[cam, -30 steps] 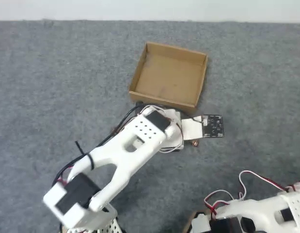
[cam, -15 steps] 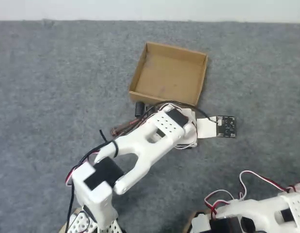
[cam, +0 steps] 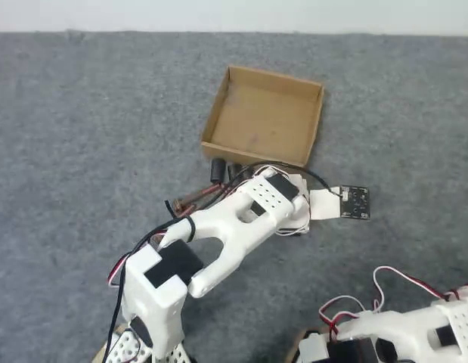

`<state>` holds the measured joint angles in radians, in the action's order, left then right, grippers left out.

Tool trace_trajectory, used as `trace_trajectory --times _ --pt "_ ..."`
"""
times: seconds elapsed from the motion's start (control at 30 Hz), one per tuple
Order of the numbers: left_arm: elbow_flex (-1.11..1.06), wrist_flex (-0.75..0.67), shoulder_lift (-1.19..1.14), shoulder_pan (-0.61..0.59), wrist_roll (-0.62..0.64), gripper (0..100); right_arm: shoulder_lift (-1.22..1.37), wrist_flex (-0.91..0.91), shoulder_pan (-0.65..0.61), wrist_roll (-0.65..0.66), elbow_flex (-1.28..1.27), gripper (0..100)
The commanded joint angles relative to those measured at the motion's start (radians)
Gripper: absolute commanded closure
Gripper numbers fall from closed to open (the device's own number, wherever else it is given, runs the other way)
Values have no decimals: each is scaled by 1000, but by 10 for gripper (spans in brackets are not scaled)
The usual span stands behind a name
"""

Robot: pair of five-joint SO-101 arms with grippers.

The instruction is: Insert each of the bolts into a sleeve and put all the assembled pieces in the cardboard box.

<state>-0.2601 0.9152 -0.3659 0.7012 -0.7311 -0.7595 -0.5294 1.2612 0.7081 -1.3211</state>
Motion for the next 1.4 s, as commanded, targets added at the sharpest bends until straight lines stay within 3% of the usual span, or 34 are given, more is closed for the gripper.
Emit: trace_trajectory --times 0.0,0.37,0.5,0.63,0.8,0.93,1.07,1.17,1.27,1.37 --pt "47 -17 3 12 -3 938 -44 22 -2 26 12 991" --pt "45 41 12 29 44 963 -45 21 10 68 17 991" --pt "70 57 14 60 229 961 -45 12 12 87 12 991" --pt "156 89 14 54 503 959 -45 -4 12 84 12 991" --pt "242 149 5 -21 818 959 -45 -18 10 83 14 991" --pt "242 147 2 -74 950 956 -45 -8 8 80 15 991" --pt "240 201 12 -58 891 865 -45 -7 8 84 18 991" --pt "240 267 9 -26 764 773 -45 -7 8 86 18 991" --pt "236 293 2 -6 623 773 -45 -7 8 86 18 991" --pt "208 244 2 -5 560 800 -45 -7 8 86 18 991"
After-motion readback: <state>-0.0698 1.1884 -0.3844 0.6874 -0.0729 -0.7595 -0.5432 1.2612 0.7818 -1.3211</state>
